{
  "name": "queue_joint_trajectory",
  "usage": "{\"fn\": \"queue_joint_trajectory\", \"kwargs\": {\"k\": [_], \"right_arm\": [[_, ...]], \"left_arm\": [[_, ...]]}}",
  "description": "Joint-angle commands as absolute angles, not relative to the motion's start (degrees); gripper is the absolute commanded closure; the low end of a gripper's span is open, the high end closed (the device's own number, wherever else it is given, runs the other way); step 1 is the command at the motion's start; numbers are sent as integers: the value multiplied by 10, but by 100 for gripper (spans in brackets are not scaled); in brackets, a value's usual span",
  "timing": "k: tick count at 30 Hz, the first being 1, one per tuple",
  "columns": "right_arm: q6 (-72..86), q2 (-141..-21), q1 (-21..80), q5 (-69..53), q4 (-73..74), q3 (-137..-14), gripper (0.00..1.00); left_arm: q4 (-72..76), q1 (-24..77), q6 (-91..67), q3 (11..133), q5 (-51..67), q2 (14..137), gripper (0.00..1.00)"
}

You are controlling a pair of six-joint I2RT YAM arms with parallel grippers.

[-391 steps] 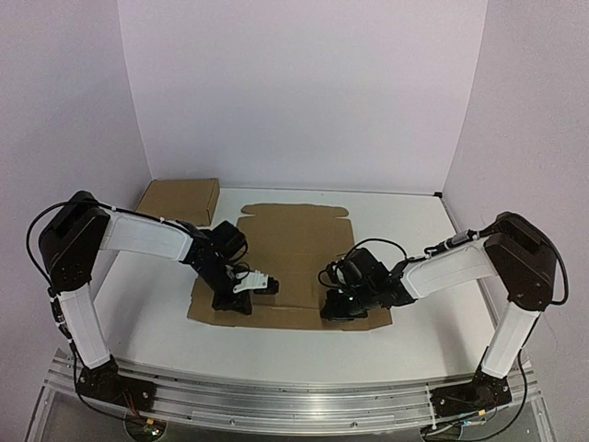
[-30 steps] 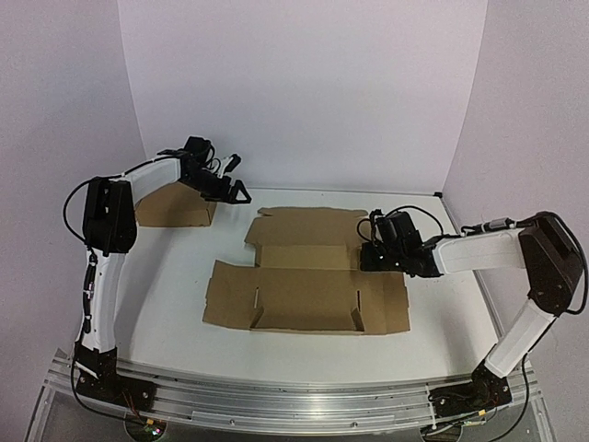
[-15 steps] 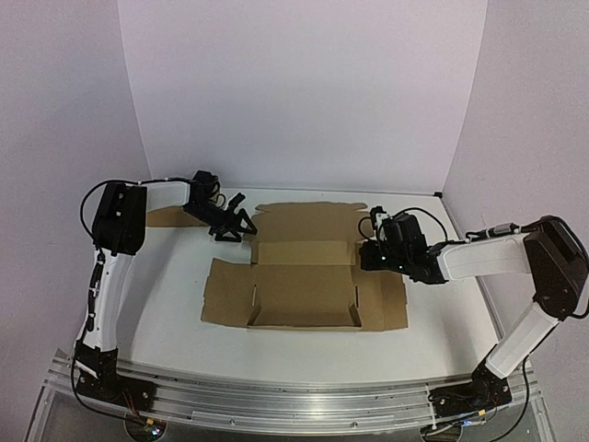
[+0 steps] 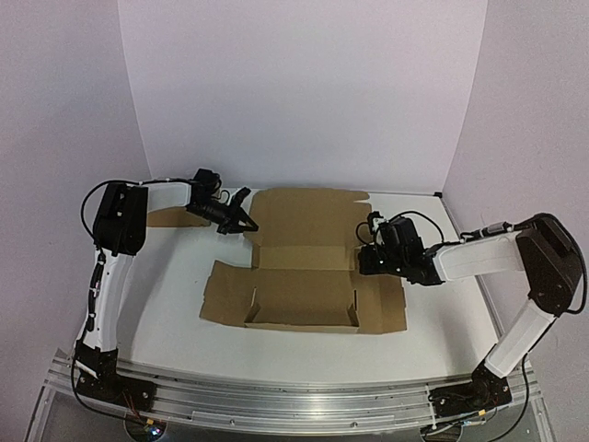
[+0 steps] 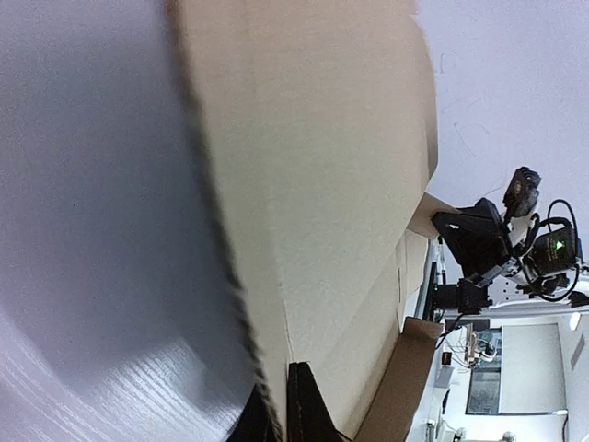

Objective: Fold the paper box

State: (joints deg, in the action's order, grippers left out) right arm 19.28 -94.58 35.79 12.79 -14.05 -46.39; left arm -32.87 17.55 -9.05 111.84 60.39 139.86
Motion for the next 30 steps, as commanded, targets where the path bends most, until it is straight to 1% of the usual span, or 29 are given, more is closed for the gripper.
{"fn": "queue_joint_trajectory", "kwargs": {"k": [1, 3, 4, 5, 9, 10, 11, 15, 17, 19, 22, 27, 30], "right_arm": [[185, -956, 361, 121, -176, -490, 100], [186, -957, 361, 117, -173, -490, 100], [185, -956, 361, 112, -167, -490, 96], [184, -953, 360, 106, -157, -491, 90], [175, -926, 344, 54, -93, -503, 52], [171, -915, 336, 32, -80, -507, 44], [166, -906, 330, 8, -67, -509, 37], [153, -855, 277, -84, -49, -504, 19], [136, -846, 250, -114, -50, -502, 15], [108, -849, 237, -143, -51, -503, 14], [54, -858, 231, -196, -60, -503, 14], [35, -835, 210, -263, -136, -440, 15], [59, -834, 199, -304, -182, -408, 19]], "left_arm": [[-294, 178, -69, 1100, 657, 1349, 100], [-301, 178, -40, 1094, 648, 1338, 100], [-305, 178, -21, 1087, 638, 1330, 100], [-307, 178, 4, 1079, 627, 1320, 100], [-265, 182, 131, 1004, 560, 1252, 100], [-246, 185, 171, 979, 547, 1231, 100], [-231, 187, 201, 956, 537, 1211, 100], [-188, 195, 293, 895, 513, 1161, 100], [-149, 199, 334, 846, 506, 1134, 100], [-86, 201, 354, 789, 503, 1103, 100], [5, 203, 335, 719, 489, 1070, 100], [123, 207, 302, 622, 462, 1032, 100], [137, 207, 285, 607, 448, 1032, 100]]}}
